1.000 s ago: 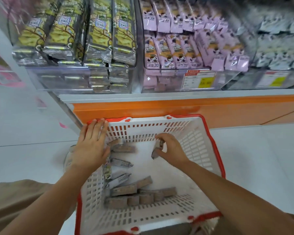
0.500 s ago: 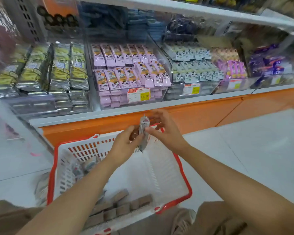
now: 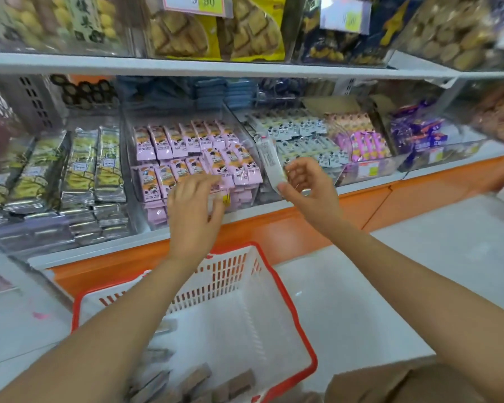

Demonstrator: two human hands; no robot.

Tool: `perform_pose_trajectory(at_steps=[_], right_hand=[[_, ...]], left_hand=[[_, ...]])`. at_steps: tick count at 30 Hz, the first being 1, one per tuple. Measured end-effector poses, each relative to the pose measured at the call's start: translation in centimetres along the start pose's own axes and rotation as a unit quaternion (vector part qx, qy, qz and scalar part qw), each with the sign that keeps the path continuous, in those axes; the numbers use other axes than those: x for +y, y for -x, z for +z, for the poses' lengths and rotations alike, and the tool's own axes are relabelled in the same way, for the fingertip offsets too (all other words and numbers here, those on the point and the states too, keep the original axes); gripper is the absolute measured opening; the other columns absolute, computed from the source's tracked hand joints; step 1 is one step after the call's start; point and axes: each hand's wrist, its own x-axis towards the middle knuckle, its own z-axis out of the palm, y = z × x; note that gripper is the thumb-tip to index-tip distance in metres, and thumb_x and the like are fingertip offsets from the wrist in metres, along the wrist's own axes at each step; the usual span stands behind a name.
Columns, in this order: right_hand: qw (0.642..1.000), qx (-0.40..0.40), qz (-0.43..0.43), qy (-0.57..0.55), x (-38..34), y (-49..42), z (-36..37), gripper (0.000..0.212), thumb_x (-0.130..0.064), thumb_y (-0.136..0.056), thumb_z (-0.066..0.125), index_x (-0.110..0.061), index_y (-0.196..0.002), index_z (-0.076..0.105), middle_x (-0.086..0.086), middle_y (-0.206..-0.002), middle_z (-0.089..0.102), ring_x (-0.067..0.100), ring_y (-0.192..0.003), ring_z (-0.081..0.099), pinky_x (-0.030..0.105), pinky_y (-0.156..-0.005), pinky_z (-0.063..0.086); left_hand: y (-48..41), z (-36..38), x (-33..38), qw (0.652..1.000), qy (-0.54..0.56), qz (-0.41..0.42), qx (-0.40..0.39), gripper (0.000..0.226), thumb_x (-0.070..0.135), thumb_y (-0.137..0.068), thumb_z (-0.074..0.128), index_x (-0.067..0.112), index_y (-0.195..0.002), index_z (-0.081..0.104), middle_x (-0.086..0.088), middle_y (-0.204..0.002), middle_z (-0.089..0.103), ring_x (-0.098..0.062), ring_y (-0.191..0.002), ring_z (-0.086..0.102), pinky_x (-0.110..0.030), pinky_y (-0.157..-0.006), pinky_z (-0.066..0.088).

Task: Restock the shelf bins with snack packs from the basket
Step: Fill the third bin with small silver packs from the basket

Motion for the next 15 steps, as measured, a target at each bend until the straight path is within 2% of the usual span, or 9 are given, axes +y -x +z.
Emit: perform_pose_trajectory(at_steps=[1, 4, 7, 10, 15], right_hand=[[1.000, 0.021, 0.001, 0.021, 0.3, -1.6, -0.3, 0.021, -0.010, -0.086, 0.070, -0.016, -0.101, 0.057, -0.001, -0.082, 0.055, 0.007, -0.070, 0.051, 0.025, -0.067, 0.046], [0.994, 0.052, 0.006, 0.092, 1.4, -6.0, -0.4, 0.016, -0.016, -0.088, 0.069, -0.018, -0.101, 0.060, -0.002, -0.077, 0.053, 0.010, -0.065, 0.049, 0.033, -0.067, 0.049], [0.985, 0.056, 0.020, 0.164, 2.7, -9.8, 0.6, 0.017, -0.019, -0.088, 0.067, -0.015, -0.104, 0.064, 0.001, -0.076, 0.054, 0.016, -0.067, 0.051, 0.043, -0.071, 0.052], [0.974, 0.054, 0.026, 0.221, 3.9, -12.9, 2.2, 0.019, -0.021, -0.086, 0.070, -0.015, -0.105, 0.066, 0.003, -0.081, 0.057, 0.020, -0.072, 0.055, 0.041, -0.071, 0.052], [0.958, 0.050, 0.022, 0.280, 5.8, -16.1, 5.1, 0.022, -0.020, -0.087, 0.071, -0.014, -0.108, 0.070, 0.001, -0.096, 0.062, 0.017, -0.079, 0.057, 0.030, -0.078, 0.047]], left_hand=[[-0.6, -0.2, -1.0, 0.998, -0.060, 0.007, 0.007, 0.037, 0.025, -0.097, 0.042, 0.017, -0.130, 0.058, -0.001, -0.134, 0.055, -0.023, -0.133, 0.041, -0.037, -0.115, 0.019], [-1.2, -0.4, -3.4, 0.983, -0.179, 0.000, -0.041, 0.050, 0.033, -0.099, 0.032, 0.014, -0.142, 0.049, -0.009, -0.147, 0.048, -0.028, -0.143, 0.033, -0.047, -0.121, 0.009], [-0.9, -0.3, -4.4, 0.970, -0.231, 0.024, -0.069, 0.056, 0.036, -0.100, 0.027, 0.007, -0.145, 0.046, -0.012, -0.145, 0.050, -0.030, -0.139, 0.039, -0.047, -0.120, 0.016], [-0.9, 0.0, -4.4, 0.966, -0.251, 0.023, -0.062, 0.056, 0.036, -0.100, 0.030, 0.007, -0.146, 0.046, -0.012, -0.146, 0.050, -0.029, -0.140, 0.040, -0.042, -0.119, 0.017], [-1.1, 0.4, -4.9, 0.965, -0.255, 0.032, -0.052, 0.054, 0.034, -0.098, 0.041, 0.007, -0.144, 0.048, -0.012, -0.145, 0.052, -0.029, -0.140, 0.041, -0.043, -0.118, 0.022]])
